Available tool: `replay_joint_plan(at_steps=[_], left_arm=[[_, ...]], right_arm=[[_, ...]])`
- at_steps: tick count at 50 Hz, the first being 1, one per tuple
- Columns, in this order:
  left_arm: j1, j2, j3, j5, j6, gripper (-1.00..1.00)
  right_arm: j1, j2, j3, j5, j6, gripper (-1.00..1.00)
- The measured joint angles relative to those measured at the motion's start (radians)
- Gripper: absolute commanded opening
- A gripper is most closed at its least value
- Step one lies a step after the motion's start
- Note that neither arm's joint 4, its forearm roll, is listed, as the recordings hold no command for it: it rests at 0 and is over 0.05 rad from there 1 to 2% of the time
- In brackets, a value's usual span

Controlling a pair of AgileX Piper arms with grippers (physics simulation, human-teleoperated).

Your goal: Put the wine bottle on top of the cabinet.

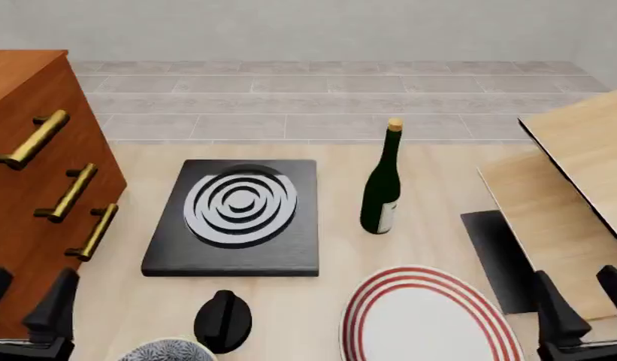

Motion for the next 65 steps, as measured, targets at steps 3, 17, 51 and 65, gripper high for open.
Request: replay_joint_plan(at_steps=[3,17,51,65], left_arm=[[0.001,-0.01,0.013,-0.01,-0.004,1.0],[-0.019,-0.002,-0.009,-0.014,-0.025,1.0],[-0.314,0.12,-0.35,0.176,-0.071,1.0],[-0.45,0.305,-0.444,0.108,-0.073,1.0]], right_arm=[[-0.013,-0.013,0.013,-0.014,0.016,1.0],[-0.042,-0.028,0.044,-0.052,0.054,1.0],[-0.061,-0.046,0.052,-0.049,0.065,1.0],[-0.057,-0.046,0.052,-0.051,0.06,1.0]])
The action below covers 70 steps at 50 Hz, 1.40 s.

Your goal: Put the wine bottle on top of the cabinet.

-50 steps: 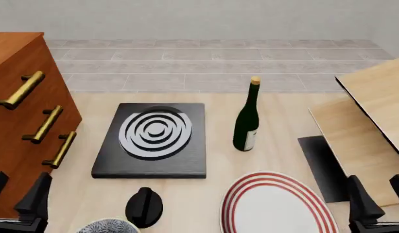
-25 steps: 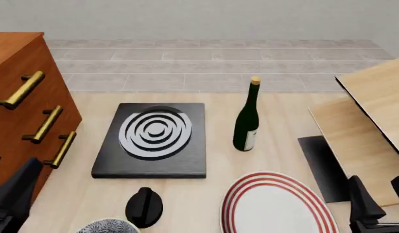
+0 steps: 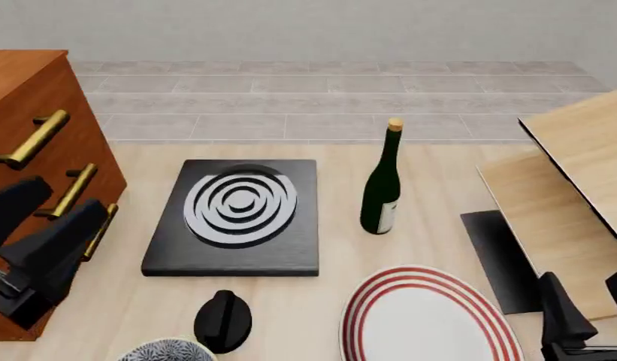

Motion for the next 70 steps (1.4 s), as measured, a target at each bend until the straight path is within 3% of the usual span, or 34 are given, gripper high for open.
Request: replay_joint_plan(at_steps=[22,30,70], left_arm=[[-0.146,0.335,-0.1,-0.188,-0.024,1.0],[-0.203,0.464,-0.138,-0.255,0.0,1.0],[-0.314,0.845,-0.236,-0.484,-0.021,1.0]], right_arm=[[0.017,0.01,0.002,-0.013,-0.002,1.0],[0.02,0.005,0.003,-0.011,-0.003,1.0],[0.028,0.025,0.003,-0.029,0.0,1.0]])
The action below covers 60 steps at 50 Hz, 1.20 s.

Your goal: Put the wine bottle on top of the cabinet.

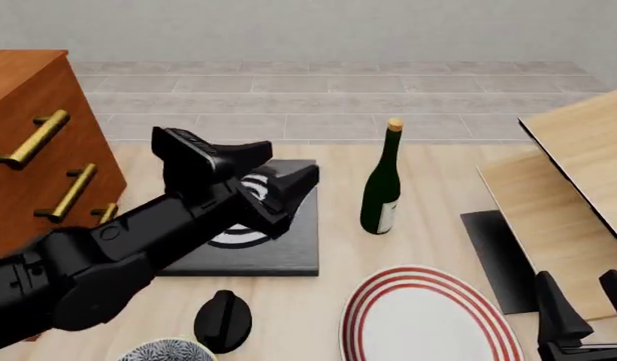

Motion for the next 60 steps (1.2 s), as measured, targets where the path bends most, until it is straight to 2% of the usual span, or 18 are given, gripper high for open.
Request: replay_joint_plan(at_steps=[9,18,46,60], left_arm=[[-0.038,0.073,-0.029,-0.014,0.012,1.0],[-0.058,0.14,-0.049,-0.03,-0.013,1.0],[-0.035,0.269,-0.083,-0.141,0.062,1.0],[-0.028,0.353,-0.147,-0.159,0.079,1.0]], right_arm=[[0.003,0.001,0.0,-0.001,0.0,1.0],[0.005,0.0,0.0,-0.001,0.0,1.0],[0.012,-0.004,0.0,0.0,-0.004,1.0],[0.014,-0.016,0.0,0.005,-0.015,1.0]])
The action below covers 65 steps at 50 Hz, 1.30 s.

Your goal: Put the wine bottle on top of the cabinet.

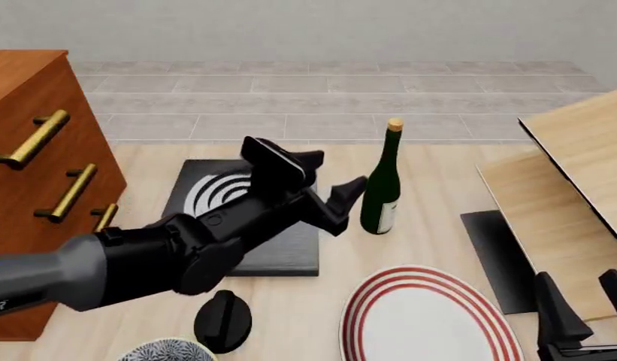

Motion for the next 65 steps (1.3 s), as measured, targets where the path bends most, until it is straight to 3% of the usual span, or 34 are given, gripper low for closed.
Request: replay_joint_plan(at_steps=[65], left_arm=[[0.002,0.34,-0.439,0.183,0.018,1.0]], right_arm=[[0.012,0.007,0.0,-0.004,0.011,1.0]])
